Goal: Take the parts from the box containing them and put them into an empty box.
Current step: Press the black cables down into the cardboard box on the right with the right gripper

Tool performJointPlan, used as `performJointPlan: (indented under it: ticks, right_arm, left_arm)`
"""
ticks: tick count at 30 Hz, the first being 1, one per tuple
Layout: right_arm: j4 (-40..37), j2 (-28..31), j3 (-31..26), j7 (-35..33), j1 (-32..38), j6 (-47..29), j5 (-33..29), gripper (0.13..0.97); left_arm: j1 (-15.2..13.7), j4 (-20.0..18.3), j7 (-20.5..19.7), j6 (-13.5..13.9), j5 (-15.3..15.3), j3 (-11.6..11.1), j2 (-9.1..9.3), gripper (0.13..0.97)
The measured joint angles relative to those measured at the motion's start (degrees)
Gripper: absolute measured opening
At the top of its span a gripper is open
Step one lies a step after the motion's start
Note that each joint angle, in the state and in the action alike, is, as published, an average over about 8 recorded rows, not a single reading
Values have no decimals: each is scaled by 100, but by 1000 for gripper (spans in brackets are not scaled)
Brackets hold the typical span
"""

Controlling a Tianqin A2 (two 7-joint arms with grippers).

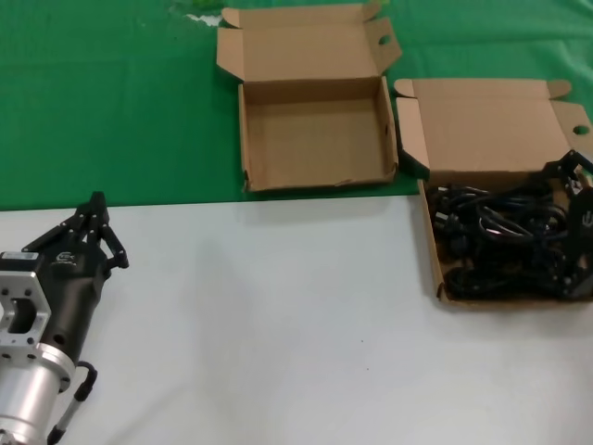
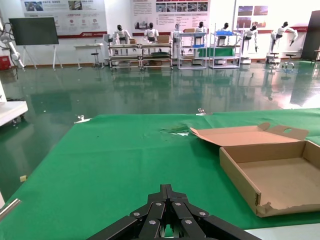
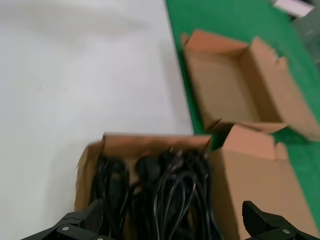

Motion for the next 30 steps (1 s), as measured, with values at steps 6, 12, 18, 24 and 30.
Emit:
performJointPlan:
  ticks: [6,12,18,24,30]
  right_arm:
    - [-801,-228,-299,-440,611,-305,-386,966]
    - [-1459,-473,-414,-911,926,-321,-568,966]
    - [-1946,-680,-391,-1270,1070,-185,-598,956]
    - [-2132,-772,-343,-1373,1118,-108,-591,929]
    - [-2089,-760,-337,-1340,1081,-131,-612,865]
  left_arm:
    - [0,0,0,0,0,0,0,139]
    - [0,0,0,0,0,0,0,139]
    - [0,0,0,0,0,0,0,139]
    - [0,0,0,0,0,0,0,139]
    - [0,0,0,0,0,0,0,139]
